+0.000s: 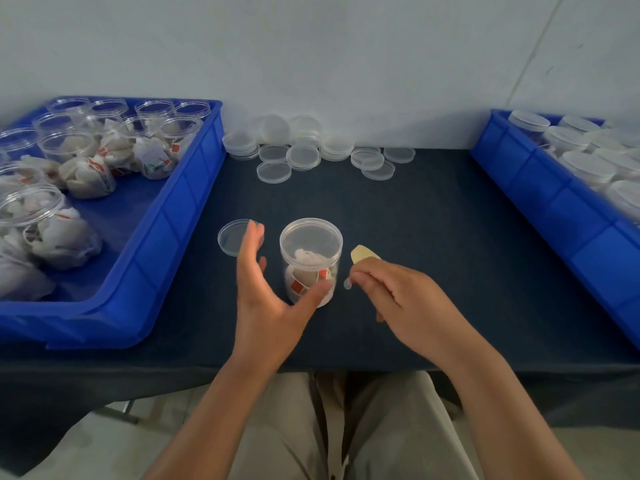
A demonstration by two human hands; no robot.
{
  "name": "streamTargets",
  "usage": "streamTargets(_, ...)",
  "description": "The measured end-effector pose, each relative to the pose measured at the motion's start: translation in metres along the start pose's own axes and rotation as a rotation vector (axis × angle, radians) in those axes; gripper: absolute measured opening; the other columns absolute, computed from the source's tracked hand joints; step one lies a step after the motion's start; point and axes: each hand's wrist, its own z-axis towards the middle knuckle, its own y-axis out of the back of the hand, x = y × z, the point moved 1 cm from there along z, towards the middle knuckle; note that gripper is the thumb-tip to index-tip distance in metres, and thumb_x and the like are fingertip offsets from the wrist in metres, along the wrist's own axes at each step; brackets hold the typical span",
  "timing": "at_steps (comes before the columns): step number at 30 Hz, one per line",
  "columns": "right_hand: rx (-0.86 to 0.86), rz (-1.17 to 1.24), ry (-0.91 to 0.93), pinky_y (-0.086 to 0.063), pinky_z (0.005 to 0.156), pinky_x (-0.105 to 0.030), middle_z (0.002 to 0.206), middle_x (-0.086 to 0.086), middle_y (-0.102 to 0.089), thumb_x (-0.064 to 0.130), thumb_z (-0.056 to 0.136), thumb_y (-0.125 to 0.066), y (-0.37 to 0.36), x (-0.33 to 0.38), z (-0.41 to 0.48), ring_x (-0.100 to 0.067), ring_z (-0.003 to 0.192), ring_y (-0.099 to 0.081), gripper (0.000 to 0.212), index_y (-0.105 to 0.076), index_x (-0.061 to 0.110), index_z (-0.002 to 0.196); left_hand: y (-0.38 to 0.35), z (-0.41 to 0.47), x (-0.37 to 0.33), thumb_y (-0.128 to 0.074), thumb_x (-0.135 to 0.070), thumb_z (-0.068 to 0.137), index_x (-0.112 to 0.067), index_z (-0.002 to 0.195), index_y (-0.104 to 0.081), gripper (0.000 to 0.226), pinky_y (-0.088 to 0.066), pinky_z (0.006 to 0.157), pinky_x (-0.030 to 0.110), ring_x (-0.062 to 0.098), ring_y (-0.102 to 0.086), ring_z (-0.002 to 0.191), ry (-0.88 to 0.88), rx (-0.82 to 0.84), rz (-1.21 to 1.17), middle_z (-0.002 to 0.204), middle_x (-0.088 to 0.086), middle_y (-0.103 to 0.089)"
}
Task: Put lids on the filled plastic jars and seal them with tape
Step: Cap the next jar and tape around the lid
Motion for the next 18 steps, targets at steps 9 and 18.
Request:
streamTargets(9,0.061,0.092,-0.111,-0.053,0.07,-0.022,0.097,0.018,-0.067,0.055,0.107,-0.035,0.004,0.005,0.013,-0.001,0.088,-0.062,0.024,-0.057,0.049,0.1,0.004,0.038,0.006,-0.069,-0.063,0.086,-0.067,0.136,-0.038,0.059,-0.046,0.086,0.003,-0.013,-0.058,0.122,0.135,0.274,-0.072,0.133,-0.032,-0.06)
streamTargets(18,0.101,0.095,-0.202,-0.04,0.061,-0.024,0.086,0.032,-0.061,0.05,0.109,-0.042,0.0,0.011,0.028,0.01,0.079,-0.057,0.024,-0.06,0.048,0.095,-0.004,0.036,-0.001,-0.062,-0.072,0.088,-0.056,0.144,-0.04,0.062,-0.055,0.102,0.04,0.008,-0.06,0.126,0.064,0.334,0.064,0.139,-0.015,-0.057)
